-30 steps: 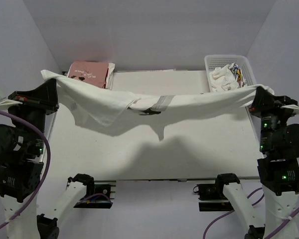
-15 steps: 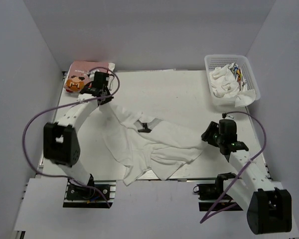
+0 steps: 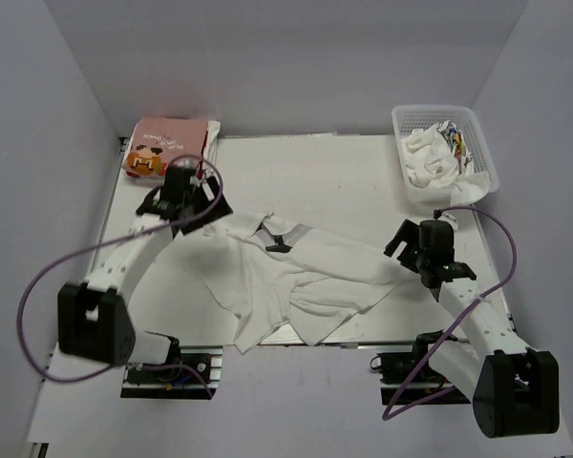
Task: Fold and stack the t-shirts
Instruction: Flatten out the tshirt
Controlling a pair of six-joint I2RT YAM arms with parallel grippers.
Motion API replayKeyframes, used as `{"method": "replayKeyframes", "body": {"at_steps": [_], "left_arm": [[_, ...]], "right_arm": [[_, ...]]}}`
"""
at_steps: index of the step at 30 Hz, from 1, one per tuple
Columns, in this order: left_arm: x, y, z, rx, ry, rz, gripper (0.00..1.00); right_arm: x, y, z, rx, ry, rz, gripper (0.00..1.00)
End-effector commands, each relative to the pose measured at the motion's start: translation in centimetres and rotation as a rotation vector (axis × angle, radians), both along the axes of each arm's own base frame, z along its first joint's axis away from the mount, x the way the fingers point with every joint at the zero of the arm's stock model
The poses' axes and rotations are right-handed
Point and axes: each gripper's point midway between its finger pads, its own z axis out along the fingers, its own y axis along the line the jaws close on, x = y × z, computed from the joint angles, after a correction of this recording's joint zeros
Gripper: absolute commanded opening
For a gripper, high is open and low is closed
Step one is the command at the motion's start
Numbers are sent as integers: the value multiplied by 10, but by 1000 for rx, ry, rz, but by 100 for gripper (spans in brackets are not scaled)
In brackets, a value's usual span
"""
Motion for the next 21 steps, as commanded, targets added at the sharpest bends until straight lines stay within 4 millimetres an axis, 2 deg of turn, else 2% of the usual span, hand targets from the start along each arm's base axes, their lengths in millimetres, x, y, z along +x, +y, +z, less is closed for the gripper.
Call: {"method": "replayKeyframes", "body": {"at_steps": [1, 2, 4, 5, 6, 7, 8, 10, 12, 15, 18, 21], "left_arm": [[-68, -49, -10, -268, 73, -200, 100], [-94, -50, -31, -275, 142, -206, 100], [-121, -54, -31, -306, 164, -259, 100], [-145, -57, -42, -304, 233, -302, 100], [-157, -58, -42, -298, 242, -337, 100], [-178, -59, -49, -301, 313, -357, 100], [-187, -58, -52, -302, 332, -366, 100], [-210, -67, -57, -343, 386, -421, 100], [-240, -71, -74, -360, 487, -439, 99], [-269, -65, -93, -332, 596, -429, 97], [-277, -66, -98, -295, 612, -444, 94], [-295, -65, -110, -305, 682, -448, 94]], "right_arm": [[-5, -12, 5, 2, 15, -102, 90], [-8, -14, 1, -5, 24, -112, 90], [-10, -19, -2, -22, 17, -121, 90], [-11, -24, -3, -41, 22, -140, 90], [-11, -28, -3, -52, 26, -150, 90], [-12, -27, -4, -53, 38, -149, 90], [-11, -25, -4, -41, 42, -141, 90], [-7, -23, -4, -24, 32, -133, 90], [-8, -21, -8, -12, 48, -129, 90], [-8, -24, -10, -12, 63, -143, 90], [-11, -27, -10, -13, 70, -149, 90], [-13, -34, -11, -25, 79, -176, 90]]}}
